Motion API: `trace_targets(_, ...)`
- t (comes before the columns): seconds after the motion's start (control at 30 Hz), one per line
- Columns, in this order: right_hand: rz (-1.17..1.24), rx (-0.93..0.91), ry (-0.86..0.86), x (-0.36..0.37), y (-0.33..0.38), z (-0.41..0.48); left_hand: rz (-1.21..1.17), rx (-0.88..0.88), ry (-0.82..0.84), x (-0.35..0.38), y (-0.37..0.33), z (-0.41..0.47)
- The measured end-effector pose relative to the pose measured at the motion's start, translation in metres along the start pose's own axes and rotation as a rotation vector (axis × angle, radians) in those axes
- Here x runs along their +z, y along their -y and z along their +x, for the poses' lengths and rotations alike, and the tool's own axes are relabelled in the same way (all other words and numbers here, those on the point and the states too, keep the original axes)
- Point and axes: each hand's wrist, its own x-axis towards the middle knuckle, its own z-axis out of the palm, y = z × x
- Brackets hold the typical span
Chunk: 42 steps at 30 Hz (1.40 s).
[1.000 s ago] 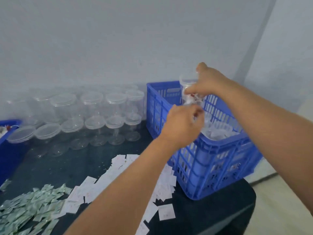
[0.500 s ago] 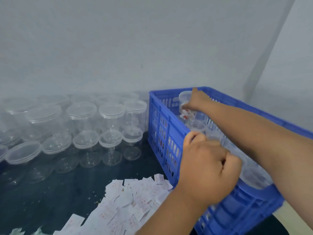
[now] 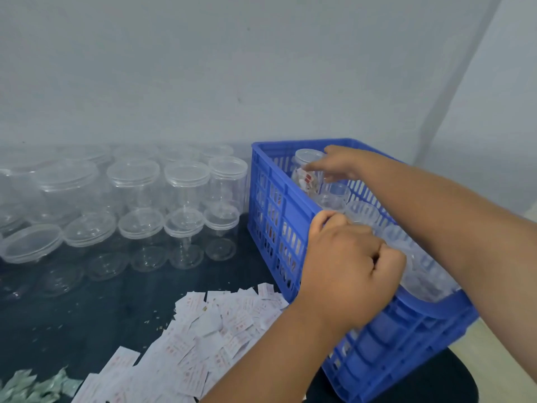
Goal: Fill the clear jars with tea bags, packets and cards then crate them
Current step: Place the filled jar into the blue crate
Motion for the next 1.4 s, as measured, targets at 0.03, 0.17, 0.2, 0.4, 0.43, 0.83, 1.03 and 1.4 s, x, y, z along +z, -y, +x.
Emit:
trace_targets(0.03,0.089,0.002,0.034,0.002,0.002,-0.004,0.0,0.002,0.006,0.0,0.0,0.0)
trace_targets(0.17,0.077,0.028,0.077,0.004,0.009,-0.021,-0.012,-0.018,0.023,-0.002,0.0,0.001)
trace_targets(0.2,0.035,0.034,0.061,0.001,0.011,-0.027,-0.001,-0.024,0.035,-0.002,0.0,0.002)
trace_targets(0.4,0.171,-0.181,-0.245,-0.05,0.068,-0.106,0.054,-0.058,0.167,-0.01,-0.003,0.006)
trace_targets(0.43,0.198,-0.249,-0.298,-0.058,0.079,-0.129,0.095,-0.065,0.219,-0.012,-0.001,0.009)
trace_targets(0.83,0.459,-0.731,-0.069,0.054,0.06,-0.393,0.171,-0.379,0.025,-0.141,-0.007,-0.109)
trace_targets(1.03,0.404,-0.496,0.286,0.198,0.044,-0.419,0.333,-0.787,-0.102,-0.194,0.011,-0.275)
trace_targets(1.4,0.292,-0.564,0.188,0.359,0.043,-0.463,0.437,-0.886,-0.276,-0.289,0.043,-0.298)
